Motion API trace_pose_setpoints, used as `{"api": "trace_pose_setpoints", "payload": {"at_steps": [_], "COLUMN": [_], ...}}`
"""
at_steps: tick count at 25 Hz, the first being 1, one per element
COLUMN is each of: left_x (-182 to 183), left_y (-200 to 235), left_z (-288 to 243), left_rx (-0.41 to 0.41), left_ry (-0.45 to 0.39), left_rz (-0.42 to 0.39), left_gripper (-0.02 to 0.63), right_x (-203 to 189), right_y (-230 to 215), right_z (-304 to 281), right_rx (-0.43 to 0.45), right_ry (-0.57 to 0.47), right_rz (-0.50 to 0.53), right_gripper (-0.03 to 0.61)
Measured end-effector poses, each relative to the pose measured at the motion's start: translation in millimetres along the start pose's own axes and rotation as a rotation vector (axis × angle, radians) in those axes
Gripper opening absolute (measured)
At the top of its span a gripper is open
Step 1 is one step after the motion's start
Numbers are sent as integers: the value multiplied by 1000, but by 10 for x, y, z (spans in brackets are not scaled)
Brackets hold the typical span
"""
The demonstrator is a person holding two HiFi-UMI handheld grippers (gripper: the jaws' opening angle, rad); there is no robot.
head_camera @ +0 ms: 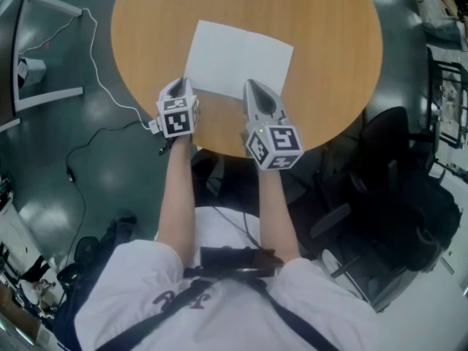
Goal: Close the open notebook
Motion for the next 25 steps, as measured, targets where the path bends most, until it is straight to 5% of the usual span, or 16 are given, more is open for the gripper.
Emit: {"api": "trace_pose_setpoints", "payload": {"at_steps": [13, 25], "left_x": [141, 328], "left_y": [-239, -616], "left_z": [410, 721], "left_rx": [-71, -246], "left_ry": [-63, -127], "left_rz": [-46, -62], "left_gripper": [14, 14], "right_x": [-5, 21], "right_y": [-111, -243], "right_z": [271, 600], "right_rx": [-34, -98], "right_ry": [-65, -134], "right_rz": [-34, -65], "right_gripper": [17, 15]}}
Point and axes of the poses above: the fingertips, and each gripper's own axes: z backward along the fingers, y to its left, x out of its top, the point moved 10 cm from there along z, backward along the fingers, and after that the axes turned 9 degrees about z, right-handed, at the moved point
